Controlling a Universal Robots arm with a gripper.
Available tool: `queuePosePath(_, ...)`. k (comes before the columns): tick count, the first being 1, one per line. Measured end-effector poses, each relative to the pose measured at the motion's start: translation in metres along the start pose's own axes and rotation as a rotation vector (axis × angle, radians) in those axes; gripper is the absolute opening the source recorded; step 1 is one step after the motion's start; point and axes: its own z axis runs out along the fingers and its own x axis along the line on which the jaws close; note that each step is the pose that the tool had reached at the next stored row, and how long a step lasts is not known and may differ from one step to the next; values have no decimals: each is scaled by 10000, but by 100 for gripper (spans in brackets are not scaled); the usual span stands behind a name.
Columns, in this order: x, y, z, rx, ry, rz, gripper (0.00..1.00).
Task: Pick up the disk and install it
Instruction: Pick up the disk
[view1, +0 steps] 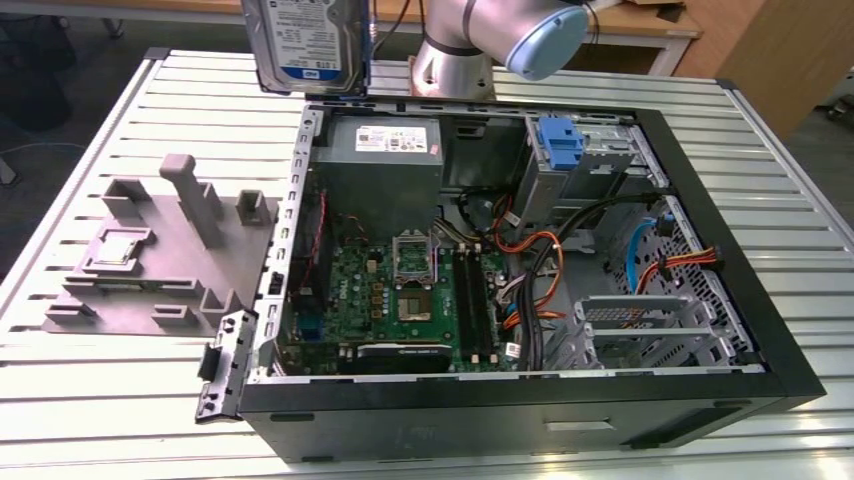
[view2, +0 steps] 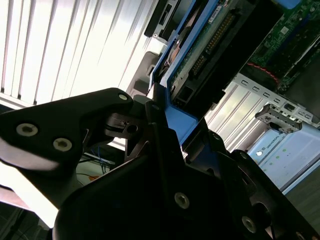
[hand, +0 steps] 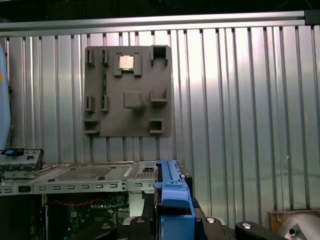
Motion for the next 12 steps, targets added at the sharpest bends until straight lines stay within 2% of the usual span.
queuePosePath(12, -1, -25, 0, 1, 0, 0, 36)
